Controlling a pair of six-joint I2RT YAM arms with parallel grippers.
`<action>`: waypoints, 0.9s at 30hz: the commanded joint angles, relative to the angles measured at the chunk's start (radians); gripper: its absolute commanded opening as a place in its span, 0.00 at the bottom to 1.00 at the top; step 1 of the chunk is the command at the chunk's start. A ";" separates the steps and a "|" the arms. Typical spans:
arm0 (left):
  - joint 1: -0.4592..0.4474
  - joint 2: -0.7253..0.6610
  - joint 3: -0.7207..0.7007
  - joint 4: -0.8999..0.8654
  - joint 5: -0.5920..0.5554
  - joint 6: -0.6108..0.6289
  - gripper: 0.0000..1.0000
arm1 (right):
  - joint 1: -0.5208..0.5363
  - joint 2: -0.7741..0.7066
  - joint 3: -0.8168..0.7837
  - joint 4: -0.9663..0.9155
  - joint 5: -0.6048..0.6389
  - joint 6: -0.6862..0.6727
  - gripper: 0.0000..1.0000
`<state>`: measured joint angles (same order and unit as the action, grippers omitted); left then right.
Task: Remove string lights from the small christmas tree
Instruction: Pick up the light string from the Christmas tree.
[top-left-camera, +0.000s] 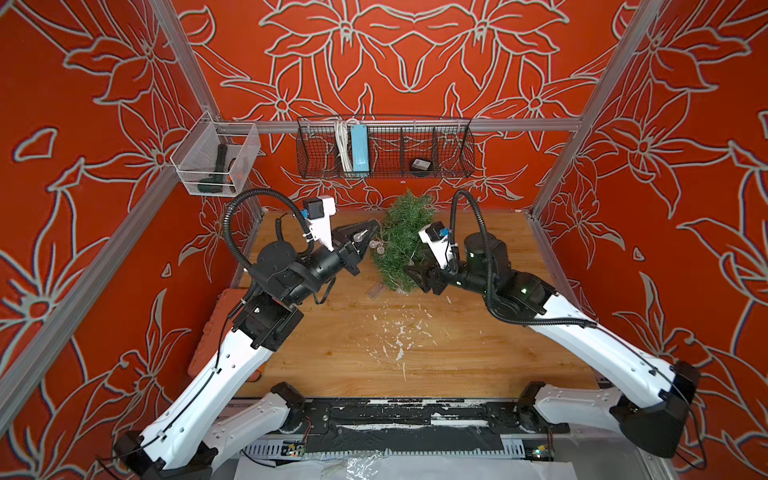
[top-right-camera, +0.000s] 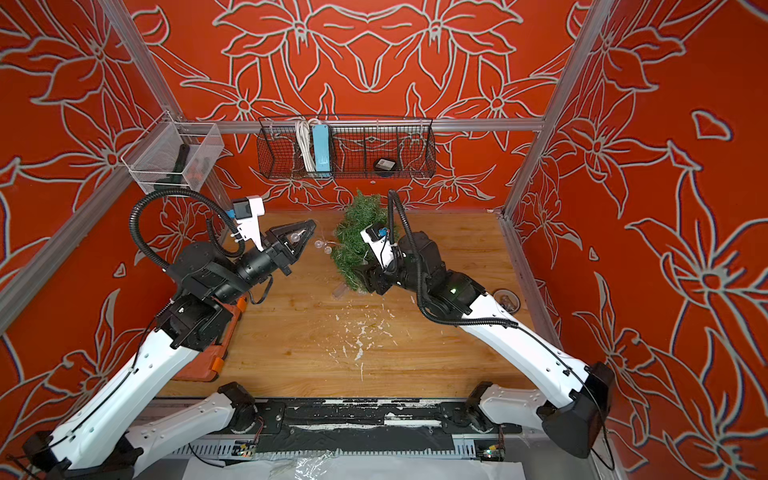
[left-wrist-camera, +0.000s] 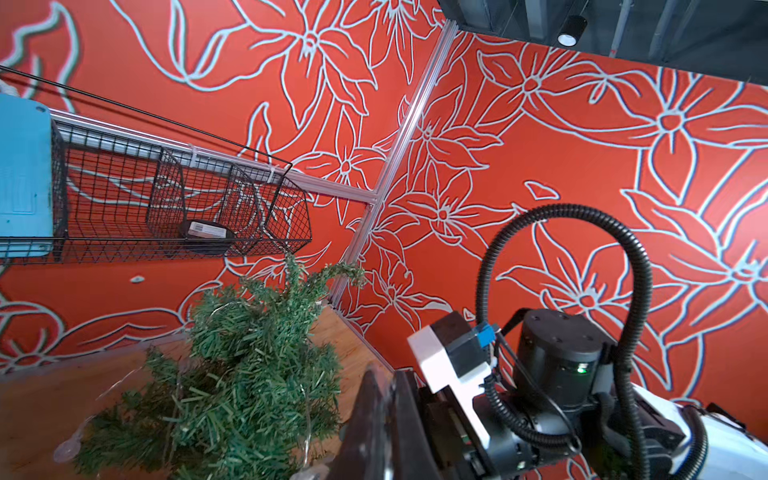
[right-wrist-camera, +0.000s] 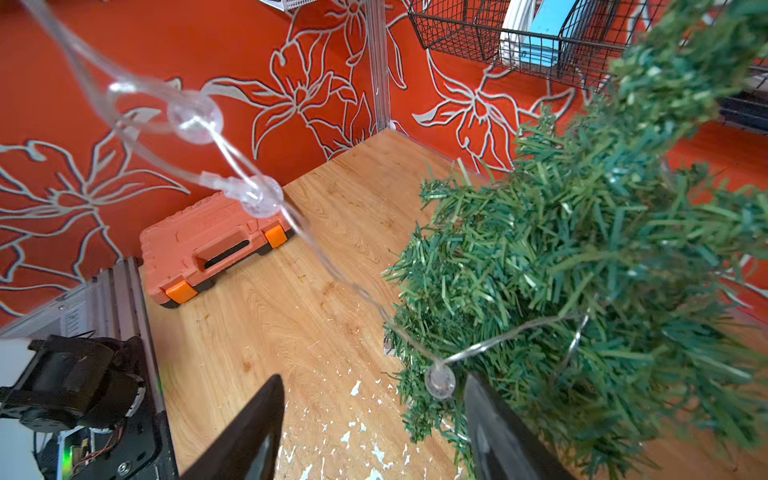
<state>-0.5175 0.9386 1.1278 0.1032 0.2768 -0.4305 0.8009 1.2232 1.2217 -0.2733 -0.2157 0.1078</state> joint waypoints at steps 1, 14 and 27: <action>-0.003 0.010 0.032 0.045 0.041 -0.021 0.00 | -0.004 0.016 0.058 0.043 0.019 -0.061 0.70; -0.003 0.102 0.121 0.088 0.122 -0.082 0.00 | -0.003 0.076 0.115 0.071 -0.034 -0.086 0.58; -0.037 0.189 0.198 0.122 0.183 -0.127 0.00 | -0.050 0.049 0.134 0.130 -0.003 -0.019 0.00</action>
<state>-0.5346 1.1126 1.2800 0.1875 0.4309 -0.5522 0.7662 1.2991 1.3277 -0.1890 -0.2325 0.0666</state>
